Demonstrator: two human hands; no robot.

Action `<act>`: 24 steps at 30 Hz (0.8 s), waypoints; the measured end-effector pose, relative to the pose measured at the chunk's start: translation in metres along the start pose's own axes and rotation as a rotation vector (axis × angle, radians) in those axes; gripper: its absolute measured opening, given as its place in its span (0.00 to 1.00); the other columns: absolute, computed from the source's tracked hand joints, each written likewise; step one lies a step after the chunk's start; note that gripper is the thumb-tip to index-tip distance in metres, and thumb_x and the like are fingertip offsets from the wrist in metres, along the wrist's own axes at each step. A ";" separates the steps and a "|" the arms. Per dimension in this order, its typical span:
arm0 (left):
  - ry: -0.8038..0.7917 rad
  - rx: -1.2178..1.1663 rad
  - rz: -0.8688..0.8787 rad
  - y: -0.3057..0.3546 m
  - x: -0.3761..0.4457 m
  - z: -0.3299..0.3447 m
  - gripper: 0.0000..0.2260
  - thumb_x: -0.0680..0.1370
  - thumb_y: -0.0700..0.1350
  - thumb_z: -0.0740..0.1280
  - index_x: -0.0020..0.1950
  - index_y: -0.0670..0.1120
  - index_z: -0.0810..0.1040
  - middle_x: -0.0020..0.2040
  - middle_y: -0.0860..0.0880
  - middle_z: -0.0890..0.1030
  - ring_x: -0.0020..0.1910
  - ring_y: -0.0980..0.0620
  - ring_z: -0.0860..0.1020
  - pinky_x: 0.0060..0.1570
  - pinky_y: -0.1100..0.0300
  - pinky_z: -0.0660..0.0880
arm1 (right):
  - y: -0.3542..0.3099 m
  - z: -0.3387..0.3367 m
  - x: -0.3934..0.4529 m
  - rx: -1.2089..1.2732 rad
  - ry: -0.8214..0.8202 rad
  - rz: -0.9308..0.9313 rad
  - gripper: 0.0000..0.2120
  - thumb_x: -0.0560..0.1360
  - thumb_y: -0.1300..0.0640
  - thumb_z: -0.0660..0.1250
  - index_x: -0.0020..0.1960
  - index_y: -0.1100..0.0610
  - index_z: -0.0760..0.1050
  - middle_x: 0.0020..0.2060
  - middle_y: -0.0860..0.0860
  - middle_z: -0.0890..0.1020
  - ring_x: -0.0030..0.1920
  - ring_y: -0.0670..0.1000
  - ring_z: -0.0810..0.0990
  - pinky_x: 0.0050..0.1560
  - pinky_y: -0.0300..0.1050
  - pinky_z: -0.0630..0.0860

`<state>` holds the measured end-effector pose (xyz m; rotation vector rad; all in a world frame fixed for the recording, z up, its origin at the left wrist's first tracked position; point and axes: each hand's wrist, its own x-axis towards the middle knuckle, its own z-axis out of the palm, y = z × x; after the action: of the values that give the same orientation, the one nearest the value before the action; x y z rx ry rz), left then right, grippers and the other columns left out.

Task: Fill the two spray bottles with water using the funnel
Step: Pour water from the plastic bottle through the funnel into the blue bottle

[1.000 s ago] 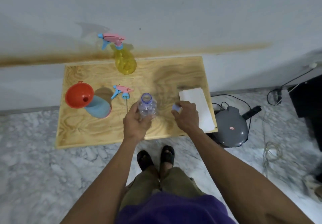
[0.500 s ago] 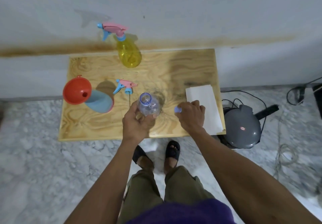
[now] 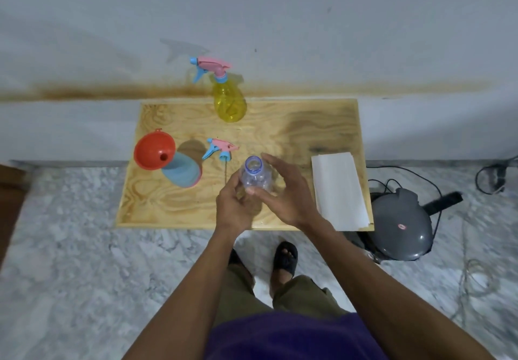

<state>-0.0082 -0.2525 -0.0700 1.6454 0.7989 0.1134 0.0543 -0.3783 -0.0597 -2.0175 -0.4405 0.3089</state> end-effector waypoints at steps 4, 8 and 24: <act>-0.085 0.320 0.168 -0.005 -0.004 -0.008 0.23 0.77 0.33 0.68 0.70 0.50 0.73 0.58 0.53 0.82 0.54 0.59 0.80 0.55 0.60 0.78 | 0.002 0.004 -0.001 0.016 0.000 0.013 0.38 0.65 0.43 0.80 0.71 0.48 0.71 0.65 0.43 0.77 0.66 0.46 0.75 0.65 0.36 0.69; -0.047 0.278 0.023 0.003 -0.014 -0.032 0.06 0.80 0.40 0.68 0.54 0.48 0.82 0.42 0.55 0.85 0.37 0.61 0.83 0.36 0.65 0.79 | 0.006 0.015 -0.001 0.031 0.020 0.030 0.43 0.65 0.46 0.81 0.75 0.51 0.65 0.67 0.45 0.76 0.64 0.39 0.73 0.62 0.28 0.68; 0.390 0.268 0.289 0.020 0.042 -0.181 0.31 0.74 0.57 0.73 0.73 0.51 0.66 0.67 0.52 0.69 0.64 0.53 0.73 0.57 0.48 0.77 | -0.043 0.064 0.043 0.081 0.299 0.021 0.43 0.66 0.33 0.65 0.73 0.57 0.64 0.58 0.46 0.74 0.51 0.41 0.74 0.47 0.37 0.66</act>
<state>-0.0571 -0.0791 -0.0211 2.0209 0.8901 0.5658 0.0603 -0.2901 -0.0530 -1.9500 -0.2163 0.0343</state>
